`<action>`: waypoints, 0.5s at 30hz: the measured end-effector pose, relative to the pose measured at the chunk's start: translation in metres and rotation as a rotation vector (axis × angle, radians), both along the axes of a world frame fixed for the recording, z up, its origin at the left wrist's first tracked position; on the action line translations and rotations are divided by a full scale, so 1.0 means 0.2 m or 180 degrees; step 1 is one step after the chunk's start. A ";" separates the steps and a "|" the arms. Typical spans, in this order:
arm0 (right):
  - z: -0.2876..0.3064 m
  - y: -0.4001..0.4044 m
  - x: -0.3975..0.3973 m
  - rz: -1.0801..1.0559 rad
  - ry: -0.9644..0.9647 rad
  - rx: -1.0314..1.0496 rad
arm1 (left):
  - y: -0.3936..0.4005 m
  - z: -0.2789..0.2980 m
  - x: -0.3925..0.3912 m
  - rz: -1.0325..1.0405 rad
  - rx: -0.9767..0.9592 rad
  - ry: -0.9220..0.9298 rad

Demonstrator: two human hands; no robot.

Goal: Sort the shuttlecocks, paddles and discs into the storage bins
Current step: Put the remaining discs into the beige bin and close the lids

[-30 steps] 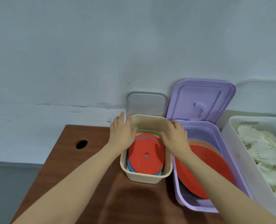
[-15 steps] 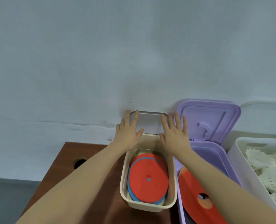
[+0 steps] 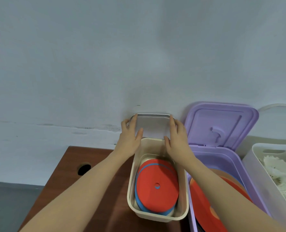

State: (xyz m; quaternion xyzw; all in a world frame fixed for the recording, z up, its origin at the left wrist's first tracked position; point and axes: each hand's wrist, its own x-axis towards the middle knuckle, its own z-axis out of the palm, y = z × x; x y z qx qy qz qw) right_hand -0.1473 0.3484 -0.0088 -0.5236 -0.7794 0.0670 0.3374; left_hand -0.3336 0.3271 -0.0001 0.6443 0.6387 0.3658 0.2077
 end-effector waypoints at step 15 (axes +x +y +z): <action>-0.04 0.01 -0.13 -0.0304 0.0499 -0.0072 | 0.01 -0.01 0.00 0.0071 -0.0065 -0.0316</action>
